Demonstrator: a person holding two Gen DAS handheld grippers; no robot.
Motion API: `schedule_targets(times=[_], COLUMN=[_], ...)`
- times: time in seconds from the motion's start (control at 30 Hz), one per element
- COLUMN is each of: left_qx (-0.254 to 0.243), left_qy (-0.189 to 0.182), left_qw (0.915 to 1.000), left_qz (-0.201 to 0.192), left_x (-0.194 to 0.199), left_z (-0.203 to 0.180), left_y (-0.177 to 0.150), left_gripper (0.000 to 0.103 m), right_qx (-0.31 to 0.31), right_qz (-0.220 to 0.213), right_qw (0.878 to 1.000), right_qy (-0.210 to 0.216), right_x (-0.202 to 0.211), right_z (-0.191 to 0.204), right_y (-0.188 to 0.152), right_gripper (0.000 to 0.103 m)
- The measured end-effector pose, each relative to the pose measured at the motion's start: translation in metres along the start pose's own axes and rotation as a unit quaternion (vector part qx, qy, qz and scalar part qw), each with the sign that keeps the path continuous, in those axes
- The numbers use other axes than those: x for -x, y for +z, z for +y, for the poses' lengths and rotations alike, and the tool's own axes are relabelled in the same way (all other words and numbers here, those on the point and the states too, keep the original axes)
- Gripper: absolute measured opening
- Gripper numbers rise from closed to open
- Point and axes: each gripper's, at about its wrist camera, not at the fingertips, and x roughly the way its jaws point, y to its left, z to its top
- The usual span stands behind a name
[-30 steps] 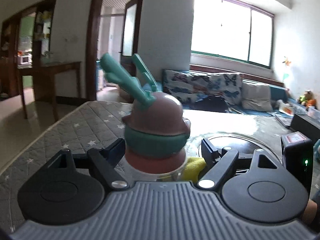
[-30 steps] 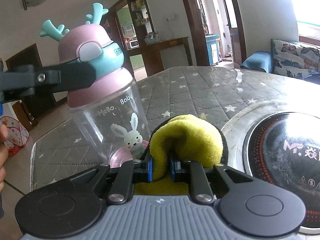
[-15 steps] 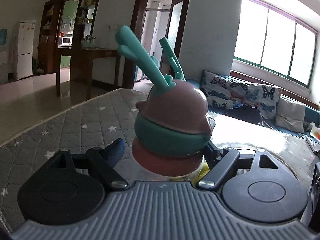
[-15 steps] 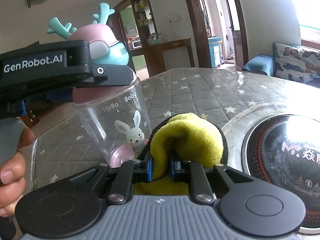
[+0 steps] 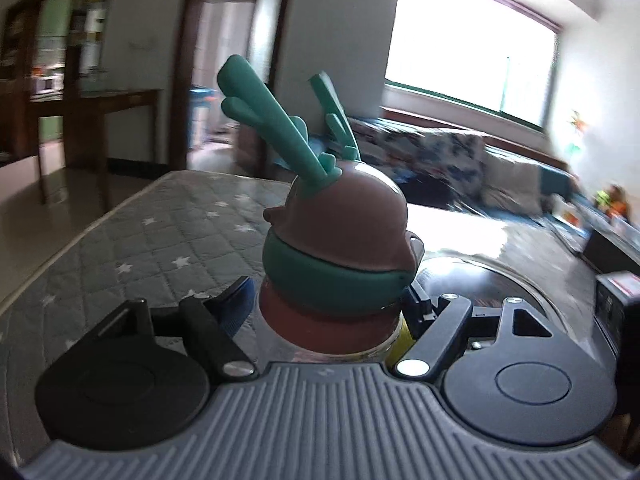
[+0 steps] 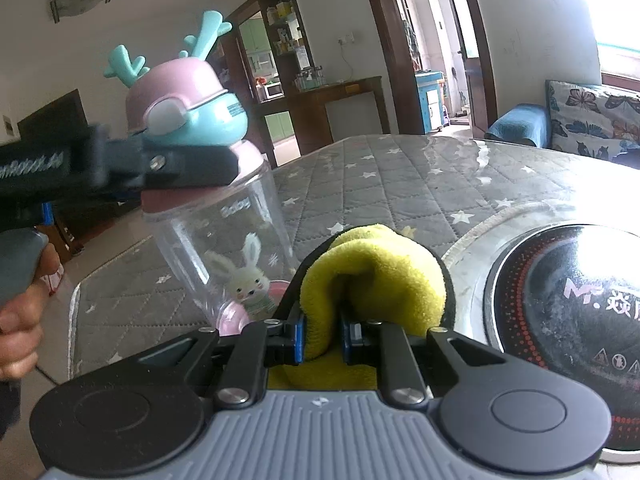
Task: Clean container
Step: 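Roll the right tool and wipe the bottle's other side with the cloth, then rotate the right tool around the bottle, wiping its base with the cloth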
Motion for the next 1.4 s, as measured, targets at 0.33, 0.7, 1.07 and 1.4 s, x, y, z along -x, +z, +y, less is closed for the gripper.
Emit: schedule_targets(times=[0.33,0.7,1.07,1.4], left_qx=[-0.054,-0.059,-0.063,-0.062], left_qy=[-0.081,-0.099,-0.096,-0.096], left_qw=[0.995,0.9934,0.9933,0.9934], left_qz=[0.019,0.008,0.004,0.001], left_x=[0.0,0.005,0.008,0.007], left_z=[0.021,0.024,0.021,0.02], left_y=[0.0,-0.004,-0.007,-0.005], left_gripper=[0.077,0.077,0.077,0.077], right_qx=[-0.073,-0.152,-0.165,-0.248], right_qz=[-0.017,-0.113,-0.126,-0.095], right_qw=[0.996,0.972,0.957,0.944], right_qy=[0.038,0.139,0.204,0.197], right_x=[0.004,0.036,0.025,-0.011], right_z=[-0.017,-0.032,-0.038,-0.072], right_y=[0.01,0.046,0.059,0.033], right_gripper=[0.017,0.017,0.017,0.017])
